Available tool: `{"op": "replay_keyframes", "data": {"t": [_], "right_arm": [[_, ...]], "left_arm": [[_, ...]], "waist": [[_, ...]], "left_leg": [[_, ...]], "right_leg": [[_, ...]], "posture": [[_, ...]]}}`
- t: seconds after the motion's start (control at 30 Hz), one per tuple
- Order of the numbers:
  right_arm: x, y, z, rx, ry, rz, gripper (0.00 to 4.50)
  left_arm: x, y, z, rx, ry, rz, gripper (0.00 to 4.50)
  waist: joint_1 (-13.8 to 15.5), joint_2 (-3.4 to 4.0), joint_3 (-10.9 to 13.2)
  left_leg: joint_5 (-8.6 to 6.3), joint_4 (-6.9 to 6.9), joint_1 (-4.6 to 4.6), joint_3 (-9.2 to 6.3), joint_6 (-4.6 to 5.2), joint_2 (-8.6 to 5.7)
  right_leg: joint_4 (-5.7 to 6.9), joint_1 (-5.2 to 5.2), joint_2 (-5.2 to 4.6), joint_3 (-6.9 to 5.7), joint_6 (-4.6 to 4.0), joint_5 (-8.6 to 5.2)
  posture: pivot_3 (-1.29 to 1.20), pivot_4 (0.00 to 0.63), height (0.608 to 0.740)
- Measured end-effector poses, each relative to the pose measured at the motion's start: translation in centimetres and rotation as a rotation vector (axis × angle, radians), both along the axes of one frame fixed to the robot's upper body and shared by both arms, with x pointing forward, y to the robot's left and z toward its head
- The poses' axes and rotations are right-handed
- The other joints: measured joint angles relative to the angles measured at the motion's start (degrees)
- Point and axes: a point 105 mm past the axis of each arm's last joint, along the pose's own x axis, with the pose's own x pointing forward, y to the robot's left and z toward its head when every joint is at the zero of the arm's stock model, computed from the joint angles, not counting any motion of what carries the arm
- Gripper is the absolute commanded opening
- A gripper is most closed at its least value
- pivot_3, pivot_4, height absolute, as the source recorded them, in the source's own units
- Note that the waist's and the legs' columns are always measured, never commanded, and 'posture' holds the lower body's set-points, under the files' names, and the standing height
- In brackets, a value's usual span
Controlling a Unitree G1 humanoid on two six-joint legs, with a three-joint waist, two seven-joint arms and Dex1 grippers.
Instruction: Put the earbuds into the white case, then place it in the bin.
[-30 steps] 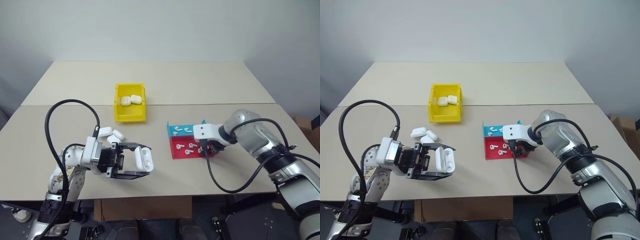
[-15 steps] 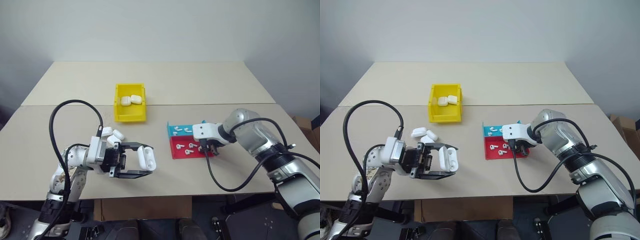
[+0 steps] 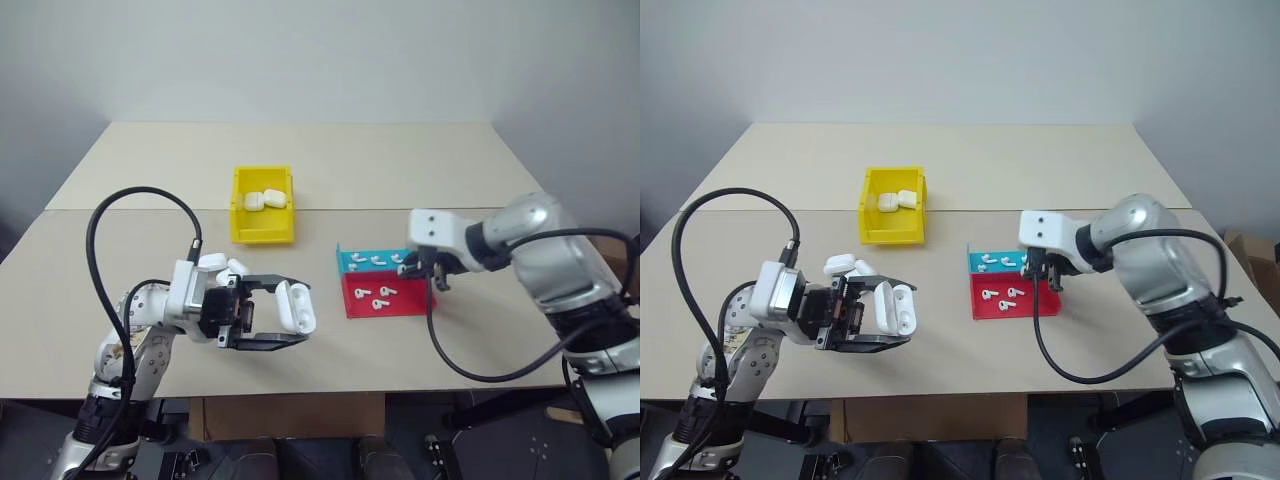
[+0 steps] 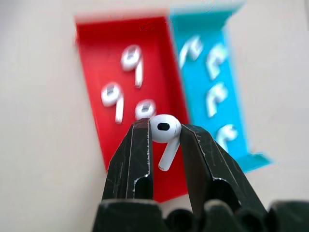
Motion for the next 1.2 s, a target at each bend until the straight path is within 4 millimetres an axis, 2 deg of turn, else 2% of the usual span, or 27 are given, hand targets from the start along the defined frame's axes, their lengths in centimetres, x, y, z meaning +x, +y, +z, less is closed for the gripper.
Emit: {"op": "replay_keyframes", "data": {"t": [0.03, 0.13, 0.3, 0.57, 0.87, 1.2], "right_arm": [[-0.4, 0.2, 0.6, 0.045, -0.018, 0.003, 0.87], [-2.5, 0.9, 3.4, 0.338, -0.091, 0.039, 0.87], [-5.4, 1.8, 6.2, 0.653, -0.170, 0.136, 0.87], [-8.5, 3.7, 7.9, 0.958, -0.225, 0.366, 0.87], [-9.3, 5.7, 7.9, 1.062, -0.192, 0.541, 0.87], [-9.4, 7.5, 7.3, 1.060, -0.151, 0.680, 0.87]], "left_arm": [[0.0, 0.0, 0.1, -0.004, 0.006, 0.005, 2.75], [0.4, -0.5, 0.8, -0.016, 0.031, 0.020, 2.75], [0.7, -1.0, 2.1, -0.038, 0.031, 0.002, 2.75], [0.6, -1.8, 2.2, -0.056, 0.028, -0.065, 2.75], [0.6, -2.4, 2.3, -0.061, 0.020, -0.112, 2.75], [1.0, -2.4, 2.1, -0.055, 0.027, -0.120, 2.75]], "waist": [[0.0, 0.00, 0.0], [0.0, -0.01, 0.0], [-0.3, 0.00, 0.0], [-0.3, 0.04, 0.0], [-0.3, 0.05, 0.0], [-0.3, 0.05, 0.0]], "left_leg": [[0.00, 0.01, 0.02, 0.00, 0.00, 0.00], [0.00, 0.03, 0.03, -0.03, 0.00, 0.00], [0.00, 0.02, 0.07, -0.03, 0.00, 0.03], [0.00, 0.02, 0.08, -0.02, 0.00, 0.03], [0.00, 0.02, 0.07, -0.03, 0.00, 0.03], [0.00, 0.02, 0.07, -0.03, 0.00, 0.04]], "right_leg": [[0.02, 0.02, 0.00, 0.01, 0.00, 0.00], [0.03, 0.06, 0.03, 0.01, 0.00, 0.00], [0.03, 0.07, 0.08, 0.05, 0.00, 0.00], [0.05, 0.06, 0.10, 0.07, 0.00, 0.00], [0.04, 0.06, 0.10, 0.07, 0.00, 0.00], [0.04, 0.06, 0.12, 0.07, 0.00, 0.00]], "posture": [[0.00, 0.150, 0.740], [0.00, 0.150, 0.740], [0.00, 0.150, 0.740], [0.00, 0.150, 0.740], [0.00, 0.150, 0.740], [0.00, 0.150, 0.740]]}}
